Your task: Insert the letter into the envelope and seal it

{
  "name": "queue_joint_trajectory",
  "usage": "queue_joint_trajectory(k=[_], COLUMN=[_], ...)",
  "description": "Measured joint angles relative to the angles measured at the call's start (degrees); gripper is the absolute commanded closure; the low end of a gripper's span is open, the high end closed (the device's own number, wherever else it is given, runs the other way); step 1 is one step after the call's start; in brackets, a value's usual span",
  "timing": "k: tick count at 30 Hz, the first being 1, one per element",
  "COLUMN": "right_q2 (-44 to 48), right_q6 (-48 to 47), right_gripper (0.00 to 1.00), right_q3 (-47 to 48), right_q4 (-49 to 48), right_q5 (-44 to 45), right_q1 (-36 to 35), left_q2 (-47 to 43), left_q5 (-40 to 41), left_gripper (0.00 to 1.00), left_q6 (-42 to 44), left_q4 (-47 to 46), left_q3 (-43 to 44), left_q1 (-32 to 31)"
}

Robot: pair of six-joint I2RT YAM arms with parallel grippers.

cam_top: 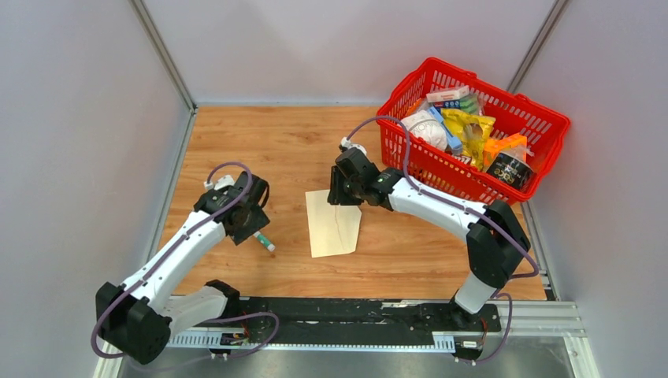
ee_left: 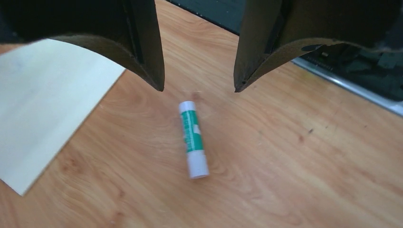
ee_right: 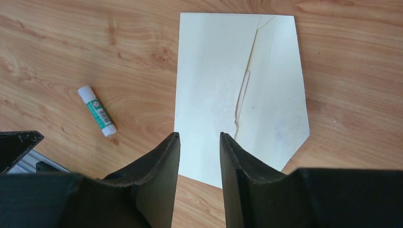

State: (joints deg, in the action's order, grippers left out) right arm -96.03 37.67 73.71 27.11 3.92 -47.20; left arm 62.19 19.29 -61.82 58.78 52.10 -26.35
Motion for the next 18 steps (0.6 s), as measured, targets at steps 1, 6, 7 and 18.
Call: queue_joint_trajectory(k=[1,6,7,18], right_q2=[0.3,0.6,0.6,1.0], right_q6=[0.0,-0.3,-0.3,-1.1], right_gripper=[0.6,0.6,0.6,0.6], right_q3=[-0.5,-1.7,-1.7,-2.4], right_q4=[-0.1,-0.3,-0.4,-1.3], right_q5=[-0.3,-1.6,-1.7,-2.6], right_q1=[0.0,0.0,0.0,0.0], left_q2=[-0.9,0.7,2.1,11.4], left_q5=[1.3,3.3,3.0,-2.6], left_gripper=[0.36,0.36,0.36,0.37], left_q6=[-2.1,-8.6,-9.4,-12.5], left_q4=[1.6,3.9,3.5,-4.6], left_q3=[-0.9,-2.7,-2.7,-7.3], left_q1=[0.1,1.0,1.1,1.0])
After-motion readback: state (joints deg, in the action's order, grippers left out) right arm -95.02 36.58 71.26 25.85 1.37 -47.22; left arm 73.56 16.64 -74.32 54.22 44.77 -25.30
